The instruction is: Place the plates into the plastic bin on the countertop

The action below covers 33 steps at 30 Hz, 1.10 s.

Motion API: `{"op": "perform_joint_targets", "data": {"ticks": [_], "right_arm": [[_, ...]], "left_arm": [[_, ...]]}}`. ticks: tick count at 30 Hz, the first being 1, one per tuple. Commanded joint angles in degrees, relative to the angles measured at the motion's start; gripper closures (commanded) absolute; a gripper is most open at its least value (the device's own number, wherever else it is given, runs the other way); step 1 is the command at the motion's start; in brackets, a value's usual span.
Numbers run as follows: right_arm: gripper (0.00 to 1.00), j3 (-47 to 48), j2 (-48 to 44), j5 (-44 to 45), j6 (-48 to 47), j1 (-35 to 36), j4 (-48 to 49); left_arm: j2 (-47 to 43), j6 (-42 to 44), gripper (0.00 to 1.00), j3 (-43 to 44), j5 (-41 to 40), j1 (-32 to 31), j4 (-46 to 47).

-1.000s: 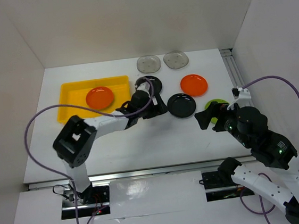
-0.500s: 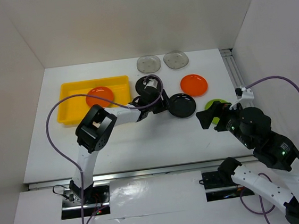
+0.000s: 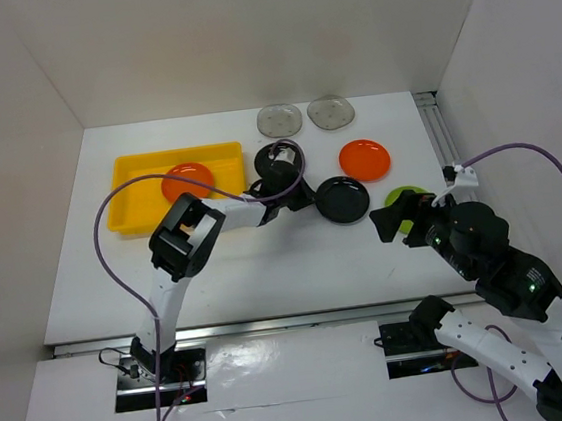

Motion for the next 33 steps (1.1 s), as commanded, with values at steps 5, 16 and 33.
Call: {"op": "perform_joint_targets", "data": {"ticks": [5, 16, 33], "right_arm": [[0.00, -2.0, 0.2, 1.6, 0.4, -0.4, 1.4], [0.00, -4.0, 0.2, -1.4, 1.0, -0.4, 5.8], [0.00, -11.2, 1.9, -2.9, 1.1, -0.4, 13.0]], "left_arm": [[-10.8, 1.6, 1.00, 1.8, 0.4, 1.4, -11.8], [-30.5, 4.0, 1.00, 2.8, -5.5, 26.7, -36.0], [-21.8, 8.4, 1.00, -2.3, 3.9, 47.3, -29.8]]}}
